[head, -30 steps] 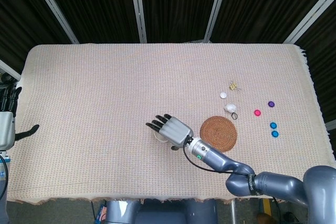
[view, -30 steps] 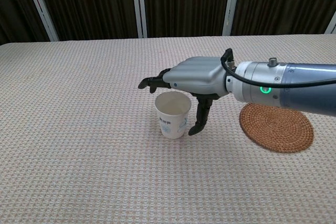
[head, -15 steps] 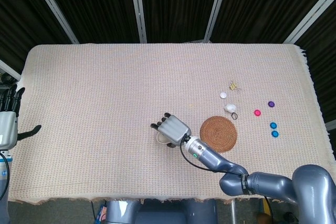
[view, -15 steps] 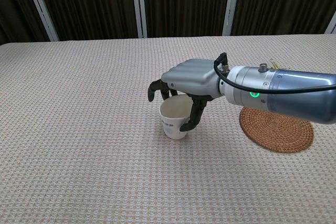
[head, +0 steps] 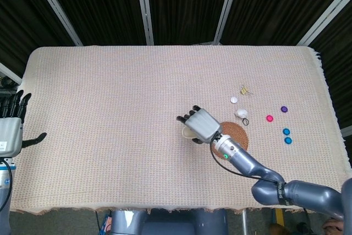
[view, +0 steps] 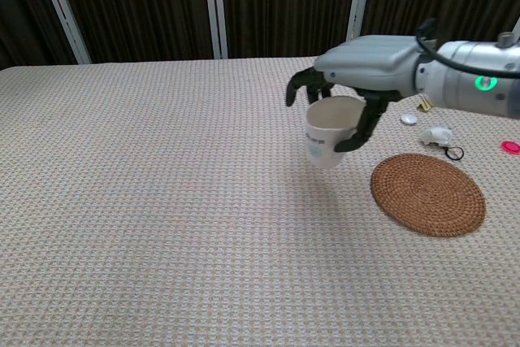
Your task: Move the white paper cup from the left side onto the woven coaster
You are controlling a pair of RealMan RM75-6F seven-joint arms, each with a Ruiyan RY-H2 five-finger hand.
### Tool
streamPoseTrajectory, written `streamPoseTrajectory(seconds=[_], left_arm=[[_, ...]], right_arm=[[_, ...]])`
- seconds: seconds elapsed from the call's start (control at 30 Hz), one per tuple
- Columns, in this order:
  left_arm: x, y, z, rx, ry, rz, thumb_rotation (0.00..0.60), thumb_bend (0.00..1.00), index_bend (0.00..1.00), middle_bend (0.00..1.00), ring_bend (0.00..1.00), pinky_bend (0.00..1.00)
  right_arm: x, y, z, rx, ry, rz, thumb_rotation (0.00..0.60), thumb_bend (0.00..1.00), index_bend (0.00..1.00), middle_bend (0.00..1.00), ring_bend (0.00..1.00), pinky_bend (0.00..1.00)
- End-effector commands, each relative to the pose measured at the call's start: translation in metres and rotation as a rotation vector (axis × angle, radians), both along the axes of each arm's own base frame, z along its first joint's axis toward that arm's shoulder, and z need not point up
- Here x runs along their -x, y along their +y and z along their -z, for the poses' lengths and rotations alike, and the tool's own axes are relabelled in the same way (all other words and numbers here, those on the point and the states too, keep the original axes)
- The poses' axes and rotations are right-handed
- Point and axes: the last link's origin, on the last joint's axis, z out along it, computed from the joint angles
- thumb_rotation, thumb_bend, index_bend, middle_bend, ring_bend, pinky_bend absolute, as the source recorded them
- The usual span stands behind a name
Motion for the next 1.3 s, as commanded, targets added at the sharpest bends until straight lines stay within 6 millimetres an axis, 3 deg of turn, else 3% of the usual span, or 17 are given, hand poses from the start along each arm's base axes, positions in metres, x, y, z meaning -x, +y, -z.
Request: streamPoseTrajectory(seconds=[0.03, 0.27, 0.57, 0.63, 0.73, 0.83, 1.0, 1.1, 1.2, 1.3], left_arm=[[-0.002, -0.002, 0.001, 0.0, 0.004, 0.009, 0.6, 0.0, 0.0, 0.0, 0.0, 0.0], [-0.006, -0.003, 0.004, 0.011, 0.007, 0.017, 0.6, 0.0, 0.0, 0.0, 0.0, 0.0], [-0.007, -0.004, 0.006, 0.016, 0.011, 0.019, 0.6, 0.0, 0.0, 0.0, 0.0, 0.0], [-0.007, -0.004, 0.005, 0.014, 0.01, 0.019, 0.6, 0.0, 0.0, 0.0, 0.0, 0.0], [-0.007, -0.005, 0.005, 0.012, 0.009, 0.02, 0.6, 0.0, 0.0, 0.0, 0.0, 0.0], [-0.006, -0.004, 0.005, 0.013, 0.006, 0.018, 0.6, 0.0, 0.0, 0.0, 0.0, 0.0], [-0.006, -0.004, 0.005, 0.021, 0.0, 0.017, 0.6, 0.0, 0.0, 0.0, 0.0, 0.0], [-0.007, -0.005, 0.003, 0.018, -0.006, 0.025, 0.6, 0.0, 0.0, 0.0, 0.0, 0.0], [-0.007, -0.007, 0.001, 0.014, -0.012, 0.036, 0.6, 0.0, 0.0, 0.0, 0.0, 0.0], [-0.006, -0.009, 0.0, 0.01, -0.015, 0.047, 0.6, 0.0, 0.0, 0.0, 0.0, 0.0]], right_arm=[[0.039, 0.012, -0.025, 0.009, 0.051, 0.087, 0.6, 0.16, 0.24, 0.42, 0.36, 0.26], [0.076, 0.022, -0.036, -0.011, 0.087, 0.187, 0.6, 0.16, 0.24, 0.42, 0.36, 0.27], [0.095, 0.023, -0.034, -0.006, 0.101, 0.229, 0.6, 0.16, 0.24, 0.41, 0.34, 0.27], [0.095, 0.022, -0.034, 0.001, 0.105, 0.224, 0.6, 0.08, 0.16, 0.33, 0.28, 0.27], [0.099, 0.022, -0.035, 0.002, 0.132, 0.225, 0.6, 0.0, 0.0, 0.06, 0.08, 0.25], [0.098, 0.026, -0.04, -0.008, 0.135, 0.246, 0.6, 0.0, 0.0, 0.0, 0.0, 0.22], [0.082, 0.036, -0.062, 0.051, 0.09, 0.222, 0.6, 0.0, 0.0, 0.0, 0.0, 0.13], [0.078, 0.051, -0.086, 0.126, 0.033, 0.219, 0.6, 0.0, 0.0, 0.0, 0.0, 0.03], [0.083, 0.068, -0.108, 0.219, -0.024, 0.22, 0.6, 0.0, 0.0, 0.0, 0.0, 0.0], [0.101, 0.09, -0.128, 0.326, -0.092, 0.236, 0.6, 0.0, 0.0, 0.0, 0.0, 0.0]])
